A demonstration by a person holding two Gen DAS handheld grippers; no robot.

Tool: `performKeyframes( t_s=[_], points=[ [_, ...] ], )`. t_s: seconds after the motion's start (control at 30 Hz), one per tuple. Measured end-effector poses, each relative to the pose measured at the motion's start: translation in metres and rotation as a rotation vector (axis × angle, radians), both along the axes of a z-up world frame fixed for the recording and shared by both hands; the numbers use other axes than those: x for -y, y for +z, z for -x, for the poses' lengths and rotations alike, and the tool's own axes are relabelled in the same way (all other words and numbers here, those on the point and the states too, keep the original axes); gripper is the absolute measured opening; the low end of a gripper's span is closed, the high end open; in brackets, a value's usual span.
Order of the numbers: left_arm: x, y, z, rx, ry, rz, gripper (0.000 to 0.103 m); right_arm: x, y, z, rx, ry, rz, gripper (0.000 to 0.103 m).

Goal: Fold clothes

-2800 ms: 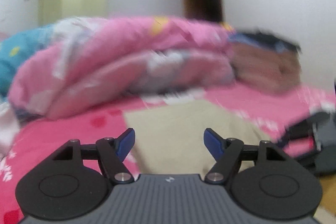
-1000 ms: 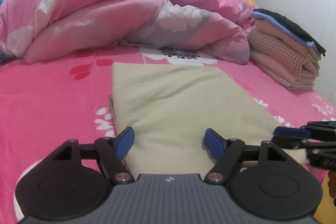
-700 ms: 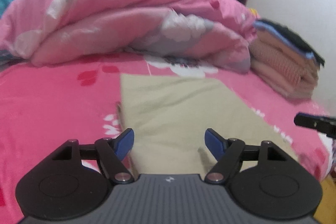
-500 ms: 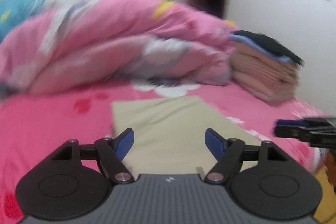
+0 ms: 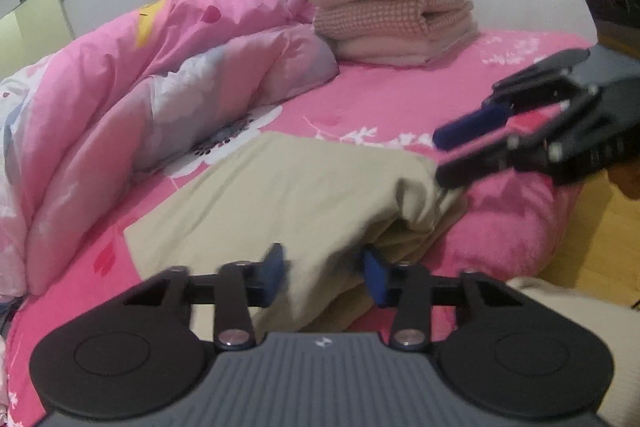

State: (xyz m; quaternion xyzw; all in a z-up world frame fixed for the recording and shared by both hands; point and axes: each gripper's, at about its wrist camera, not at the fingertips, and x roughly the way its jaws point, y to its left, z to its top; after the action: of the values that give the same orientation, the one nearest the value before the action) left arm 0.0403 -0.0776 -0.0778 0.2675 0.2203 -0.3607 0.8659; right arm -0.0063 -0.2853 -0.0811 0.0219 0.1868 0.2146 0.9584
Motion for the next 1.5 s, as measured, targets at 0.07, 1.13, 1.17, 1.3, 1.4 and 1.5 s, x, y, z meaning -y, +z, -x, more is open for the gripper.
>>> performKeyframes(
  t_s=[0.07, 1.13, 1.17, 1.3, 1.4, 1.5],
  points=[
    [0.000, 0.001, 0.000, 0.011, -0.001, 0.014, 0.020, -0.008, 0.001, -0.003, 0.023, 0.045, 0.060, 0.038],
    [-0.015, -0.019, 0.005, 0.028, -0.031, 0.096, 0.006, -0.139, -0.067, -0.004, 0.330, -0.137, 1.247, 0.023],
    [-0.015, -0.020, 0.006, 0.026, -0.032, 0.098, 0.006, -0.137, -0.065, -0.001, 0.335, -0.141, 1.243, 0.029],
    [-0.017, -0.023, 0.007, 0.029, -0.034, 0.098, 0.007, -0.120, -0.045, 0.016, 0.303, -0.135, 1.143, 0.046],
    [-0.019, -0.023, 0.006, 0.022, -0.032, 0.109, 0.007, -0.099, -0.032, 0.023, 0.255, -0.163, 1.074, 0.052],
    [-0.020, -0.023, 0.007, 0.023, -0.034, 0.110, 0.008, -0.078, -0.018, 0.030, 0.209, -0.191, 1.000, 0.051]
  ],
)
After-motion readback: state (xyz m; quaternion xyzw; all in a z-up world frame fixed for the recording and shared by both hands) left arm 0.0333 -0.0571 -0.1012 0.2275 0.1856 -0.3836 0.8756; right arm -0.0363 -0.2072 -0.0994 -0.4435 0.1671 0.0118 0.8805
